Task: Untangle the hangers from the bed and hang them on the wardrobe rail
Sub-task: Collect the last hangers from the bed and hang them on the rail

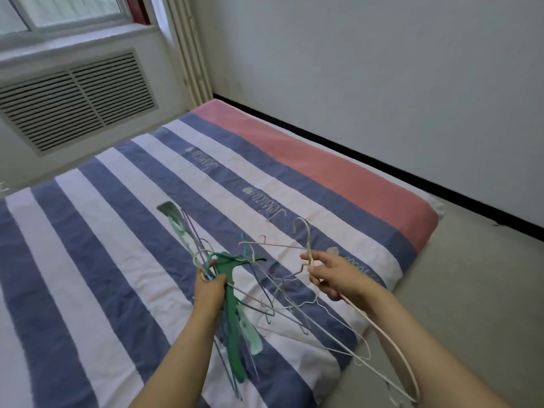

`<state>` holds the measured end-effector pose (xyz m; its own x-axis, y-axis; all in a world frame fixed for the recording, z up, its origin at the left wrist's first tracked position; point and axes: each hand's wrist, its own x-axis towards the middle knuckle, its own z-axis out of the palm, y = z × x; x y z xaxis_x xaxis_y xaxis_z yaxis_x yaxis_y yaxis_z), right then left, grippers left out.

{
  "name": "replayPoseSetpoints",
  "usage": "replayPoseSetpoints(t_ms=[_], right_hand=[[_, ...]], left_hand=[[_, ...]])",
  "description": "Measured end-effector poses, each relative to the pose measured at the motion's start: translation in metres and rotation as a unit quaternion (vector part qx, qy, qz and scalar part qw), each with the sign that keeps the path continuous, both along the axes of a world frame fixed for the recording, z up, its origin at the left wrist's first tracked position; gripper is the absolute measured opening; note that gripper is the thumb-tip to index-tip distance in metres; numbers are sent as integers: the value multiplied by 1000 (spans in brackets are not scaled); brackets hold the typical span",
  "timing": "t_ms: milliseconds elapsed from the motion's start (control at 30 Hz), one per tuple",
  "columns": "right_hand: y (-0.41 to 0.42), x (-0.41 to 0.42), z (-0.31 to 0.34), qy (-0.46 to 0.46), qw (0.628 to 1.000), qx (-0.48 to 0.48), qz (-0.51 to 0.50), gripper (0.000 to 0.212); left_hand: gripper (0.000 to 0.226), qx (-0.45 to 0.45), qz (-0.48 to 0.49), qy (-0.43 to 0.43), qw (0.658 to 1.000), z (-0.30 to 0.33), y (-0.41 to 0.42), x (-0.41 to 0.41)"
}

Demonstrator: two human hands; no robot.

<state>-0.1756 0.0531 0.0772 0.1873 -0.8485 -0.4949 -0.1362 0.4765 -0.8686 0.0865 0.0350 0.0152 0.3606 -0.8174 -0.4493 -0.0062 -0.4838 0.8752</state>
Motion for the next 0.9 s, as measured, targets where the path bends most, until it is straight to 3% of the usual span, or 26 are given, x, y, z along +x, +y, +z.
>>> replayPoseSetpoints(t_ms=[133,233,300,400,533,633,767,900], right_hand=[[-1,-15,-2,-38,999,2,3,27],[-8,-28,-11,2,995,-24,-93,24],[-12,-34,-18,77,988,-66,-119,19],[-20,-33,-41,253,956,-137,-58,17],[-37,-27,-99,433,890,-144,17,26],[-65,-18,-140,481,864,-145,25,38],[-119,-6,-209,514,837,-118,147,58],[-167,-4,-276,534,805,-97,240,53]], left_hand=[[40,0,40,13,999,-8,-9,12],[35,-12,60,3,998,-10,-16,18],[32,-17,57,-17,998,-14,-21,20],[27,-10,38,-65,997,-23,-23,22],[17,0,-9,-157,988,-36,-25,16],[17,-4,-51,-230,972,-47,-40,7],[20,-20,-93,-254,963,-71,-71,-8],[22,26,-94,-255,962,-118,-91,-24]])
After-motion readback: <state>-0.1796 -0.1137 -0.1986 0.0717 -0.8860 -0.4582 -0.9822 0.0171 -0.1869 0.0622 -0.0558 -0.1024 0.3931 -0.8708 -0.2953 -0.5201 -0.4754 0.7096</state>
